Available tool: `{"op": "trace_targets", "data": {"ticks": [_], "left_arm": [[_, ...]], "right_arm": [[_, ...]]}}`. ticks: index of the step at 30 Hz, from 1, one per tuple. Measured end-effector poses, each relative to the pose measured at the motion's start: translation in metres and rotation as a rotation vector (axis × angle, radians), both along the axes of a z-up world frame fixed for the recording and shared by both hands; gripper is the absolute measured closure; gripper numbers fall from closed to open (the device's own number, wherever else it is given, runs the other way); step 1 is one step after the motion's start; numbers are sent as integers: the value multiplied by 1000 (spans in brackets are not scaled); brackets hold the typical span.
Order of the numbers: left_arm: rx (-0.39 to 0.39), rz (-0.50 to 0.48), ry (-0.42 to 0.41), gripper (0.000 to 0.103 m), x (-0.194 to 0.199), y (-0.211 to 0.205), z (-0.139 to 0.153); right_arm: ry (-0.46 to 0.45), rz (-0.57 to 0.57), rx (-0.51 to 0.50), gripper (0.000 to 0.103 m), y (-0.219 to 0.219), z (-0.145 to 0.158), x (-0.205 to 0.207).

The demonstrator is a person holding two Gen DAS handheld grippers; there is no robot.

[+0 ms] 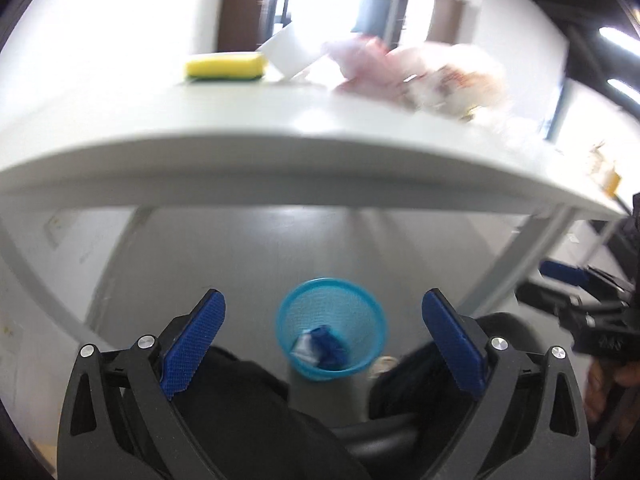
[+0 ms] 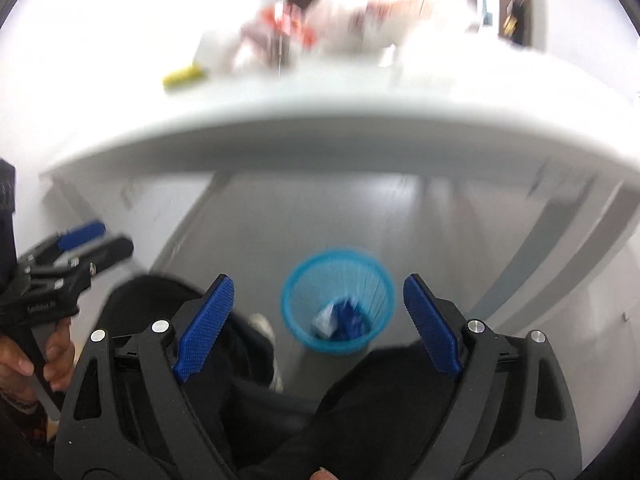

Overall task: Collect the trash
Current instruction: 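Raise both tools back up toward the table, then grasp the white paper cup with the left tool while the right tool grasps the clear plastic bag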

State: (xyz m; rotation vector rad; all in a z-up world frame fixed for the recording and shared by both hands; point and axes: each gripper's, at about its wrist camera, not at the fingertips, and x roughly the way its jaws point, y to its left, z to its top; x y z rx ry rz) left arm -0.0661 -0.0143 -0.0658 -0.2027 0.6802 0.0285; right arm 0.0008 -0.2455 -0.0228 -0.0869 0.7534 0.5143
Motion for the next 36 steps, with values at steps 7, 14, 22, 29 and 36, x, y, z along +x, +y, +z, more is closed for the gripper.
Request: {"op": "trace_targets", "data": {"ticks": [7,14,22,29,36], "left_arm": [[18,54,-139,6,1,10,72],[24,132,-223,6,27,17,111],[-14,145,-243,6,63,29,121],[70,219,-223,6,95,36,125],[139,226,-138,6,142,47,129]], "right_arm": [[-158,-85,40,17,-8,68,17],[-195,-129,53,16,-8,87,51],[-187,-195,34,14,-2,92,95],[-167,-227,-5,14,-3,87,136],[-112,-225,9,18,-13,74,156]]}}
